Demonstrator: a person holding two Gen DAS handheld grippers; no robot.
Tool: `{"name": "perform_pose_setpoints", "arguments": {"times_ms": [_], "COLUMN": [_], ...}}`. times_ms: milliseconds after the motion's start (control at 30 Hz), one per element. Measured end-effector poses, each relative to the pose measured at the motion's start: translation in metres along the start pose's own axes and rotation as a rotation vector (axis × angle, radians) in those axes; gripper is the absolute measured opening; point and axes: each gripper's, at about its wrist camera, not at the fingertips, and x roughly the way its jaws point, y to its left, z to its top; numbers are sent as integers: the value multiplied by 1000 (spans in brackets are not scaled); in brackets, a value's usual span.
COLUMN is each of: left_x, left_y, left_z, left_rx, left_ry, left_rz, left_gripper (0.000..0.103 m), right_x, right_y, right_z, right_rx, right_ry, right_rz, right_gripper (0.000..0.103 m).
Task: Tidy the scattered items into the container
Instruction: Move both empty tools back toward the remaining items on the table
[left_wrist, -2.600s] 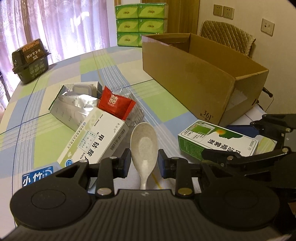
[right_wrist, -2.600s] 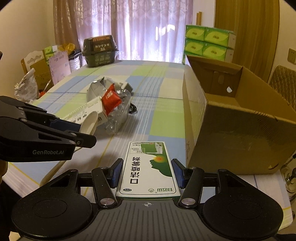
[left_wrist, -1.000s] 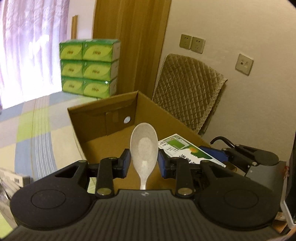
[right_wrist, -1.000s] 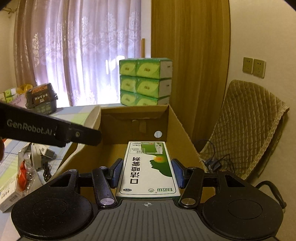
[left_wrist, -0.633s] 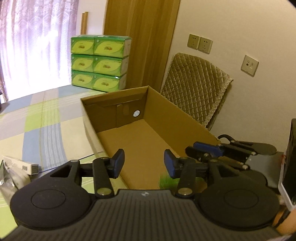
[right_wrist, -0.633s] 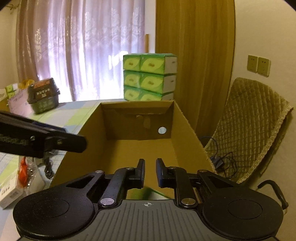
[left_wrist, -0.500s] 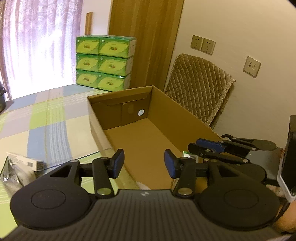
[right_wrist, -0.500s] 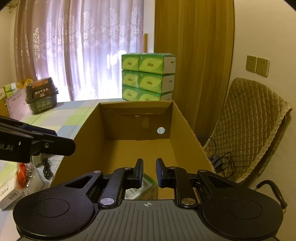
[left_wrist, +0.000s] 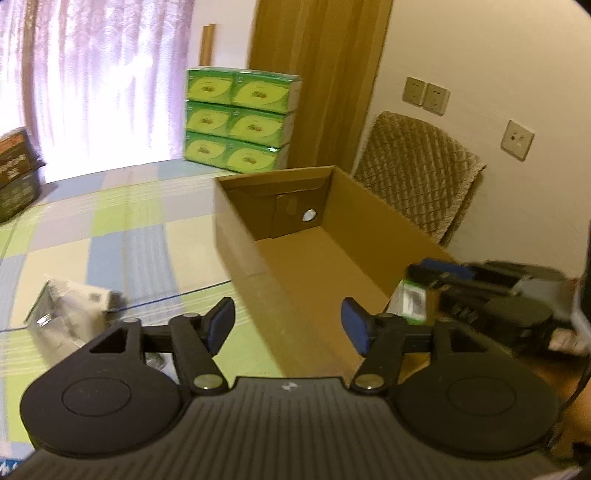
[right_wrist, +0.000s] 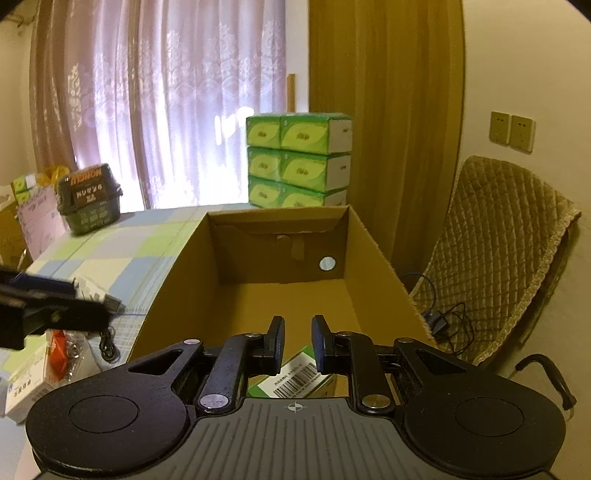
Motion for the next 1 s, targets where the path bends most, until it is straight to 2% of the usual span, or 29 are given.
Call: {"name": "perform_pose_setpoints", "arguments": {"times_ms": [100,133,167,200,233,500,700,1000], "left_x": [-15,-20,-26,-30,-36,-86,-115,-137], "left_y": [11,15,20,23,27,66,94,117], "left_z": [-14,-18,-24,-28,-33,-80,-116,-147], "left_rx": [-20,-28,-36,-43,-49,-89,-117,-115], "left_ry": [-6,-7,-8,-8,-7,14,52,86], "left_rz": [39,51,62,72,85,225,317,357], "left_gripper": [71,74,75,77,77,85,87,89], "right_x": [-13,-17,-22,-29,-37,-73,-85,-79], "right_y": [-4,-4,-4,-4,-3,39,83,124], "right_z": [-3,-4,-6,-7,-9,-17,-27,-51], "right_rx": [22,27,35,49,58,29,-17,-106], "right_ry": [-18,-22,-31,-56,-86,-110,-80,30], "right_rz": [3,3,0,3,5,96,195,290], "right_gripper": [22,29,65,85,97,97,97,97]}}
